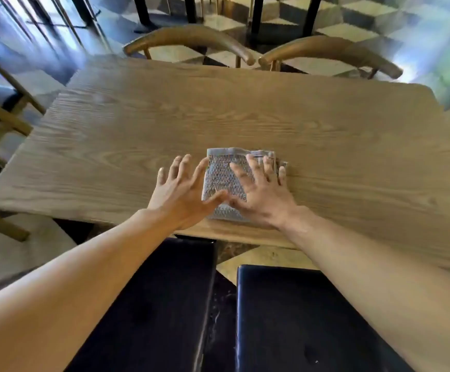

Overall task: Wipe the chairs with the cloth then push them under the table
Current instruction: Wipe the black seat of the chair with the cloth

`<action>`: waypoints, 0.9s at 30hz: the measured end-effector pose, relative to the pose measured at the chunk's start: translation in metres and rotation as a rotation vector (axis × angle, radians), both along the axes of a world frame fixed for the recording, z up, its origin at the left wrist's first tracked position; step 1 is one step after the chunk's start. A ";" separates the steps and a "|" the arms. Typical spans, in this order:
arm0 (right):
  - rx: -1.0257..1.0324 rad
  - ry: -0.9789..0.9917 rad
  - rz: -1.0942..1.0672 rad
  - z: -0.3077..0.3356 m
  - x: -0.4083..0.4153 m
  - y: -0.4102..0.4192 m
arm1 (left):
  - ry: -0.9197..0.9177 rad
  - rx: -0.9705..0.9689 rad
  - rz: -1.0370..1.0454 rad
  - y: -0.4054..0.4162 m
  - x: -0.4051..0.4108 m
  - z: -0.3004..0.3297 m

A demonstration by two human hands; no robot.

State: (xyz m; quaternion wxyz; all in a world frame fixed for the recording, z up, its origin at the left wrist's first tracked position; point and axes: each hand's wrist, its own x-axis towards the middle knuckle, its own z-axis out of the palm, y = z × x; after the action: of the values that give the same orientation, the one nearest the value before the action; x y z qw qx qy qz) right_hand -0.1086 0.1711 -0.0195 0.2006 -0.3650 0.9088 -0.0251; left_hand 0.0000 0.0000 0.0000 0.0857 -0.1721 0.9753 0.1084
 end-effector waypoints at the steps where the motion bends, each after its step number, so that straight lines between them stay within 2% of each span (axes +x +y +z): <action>1: -0.003 0.029 0.021 -0.006 -0.002 -0.006 | -0.007 -0.008 -0.001 -0.002 -0.001 -0.006; 4: 0.024 0.081 0.045 -0.029 -0.010 -0.022 | 0.004 -0.064 -0.001 -0.010 -0.003 -0.032; 8: 0.094 0.078 0.049 -0.052 -0.011 -0.029 | 0.036 -0.048 -0.004 -0.005 0.001 -0.049; 13: 0.006 0.088 0.004 -0.066 -0.002 -0.025 | 0.010 -0.014 0.012 0.001 0.021 -0.065; 19: 0.012 0.102 0.083 -0.067 0.005 -0.010 | 0.036 0.006 0.007 0.001 0.040 -0.067; 27: -0.181 0.085 0.006 -0.074 0.013 -0.007 | 0.008 -0.001 -0.005 0.002 0.051 -0.061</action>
State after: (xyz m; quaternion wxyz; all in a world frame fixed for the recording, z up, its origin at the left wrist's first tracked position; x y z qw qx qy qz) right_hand -0.0958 0.1643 -0.0931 0.1284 -0.3852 0.9093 -0.0910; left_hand 0.0506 0.0021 -0.0614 0.0822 -0.1693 0.9761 0.1084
